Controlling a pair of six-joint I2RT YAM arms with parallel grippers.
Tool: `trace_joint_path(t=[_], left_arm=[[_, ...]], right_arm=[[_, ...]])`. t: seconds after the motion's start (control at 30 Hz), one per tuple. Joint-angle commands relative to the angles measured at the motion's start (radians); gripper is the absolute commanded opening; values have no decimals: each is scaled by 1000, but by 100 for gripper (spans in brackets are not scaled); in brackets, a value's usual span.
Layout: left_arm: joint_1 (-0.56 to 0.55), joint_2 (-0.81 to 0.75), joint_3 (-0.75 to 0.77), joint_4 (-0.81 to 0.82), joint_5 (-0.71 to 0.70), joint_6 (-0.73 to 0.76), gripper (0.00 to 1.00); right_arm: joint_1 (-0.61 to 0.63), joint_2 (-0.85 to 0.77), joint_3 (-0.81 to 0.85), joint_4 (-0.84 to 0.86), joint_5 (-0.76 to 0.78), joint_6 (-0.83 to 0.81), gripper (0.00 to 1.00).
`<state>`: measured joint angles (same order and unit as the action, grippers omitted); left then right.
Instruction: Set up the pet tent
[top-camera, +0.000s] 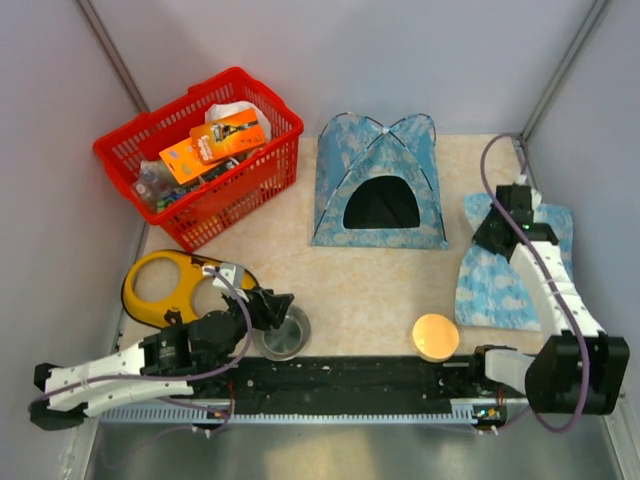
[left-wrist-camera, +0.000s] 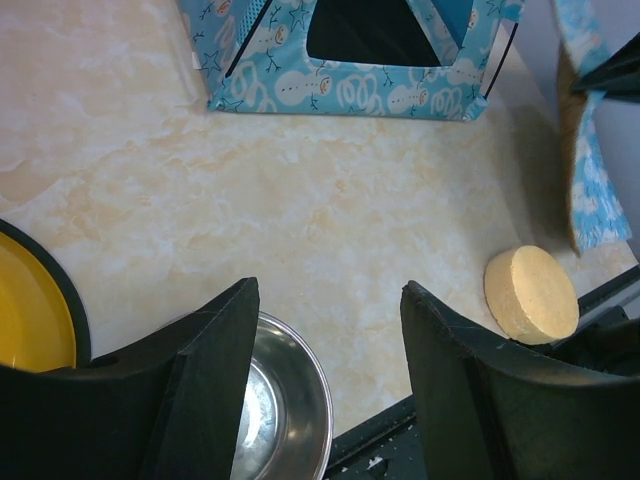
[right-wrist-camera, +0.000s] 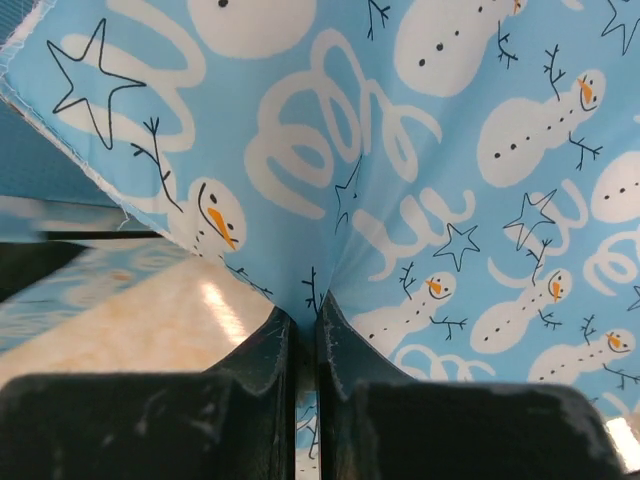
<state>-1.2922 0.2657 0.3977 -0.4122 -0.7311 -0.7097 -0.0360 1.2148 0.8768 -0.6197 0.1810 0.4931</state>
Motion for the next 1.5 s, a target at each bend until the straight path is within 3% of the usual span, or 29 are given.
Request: trace_joint_path(t=[0.0, 0.3, 0.57, 0.73, 0.93, 1.17, 1.47], left_arm=[[-2, 30, 18, 62, 22, -2, 64], [-2, 98, 41, 156, 74, 67, 64], [-2, 230, 78, 344, 212, 203, 70], [-2, 404, 167, 466, 257, 274, 75], [-2, 592, 273, 625, 251, 348, 81], [-1, 685, 314, 743, 207, 366, 91], [57, 785, 322, 679, 191, 242, 95]], right_arm=[[-13, -165, 189, -110, -73, 71, 0], [-12, -302, 314, -173, -294, 180, 0], [30, -495, 197, -85, -432, 441, 0], [215, -474, 142, 58, -433, 467, 0], [528, -387, 129, 147, -226, 452, 0], [680, -308, 57, 314, -141, 518, 0], [844, -175, 76, 460, -94, 542, 0]])
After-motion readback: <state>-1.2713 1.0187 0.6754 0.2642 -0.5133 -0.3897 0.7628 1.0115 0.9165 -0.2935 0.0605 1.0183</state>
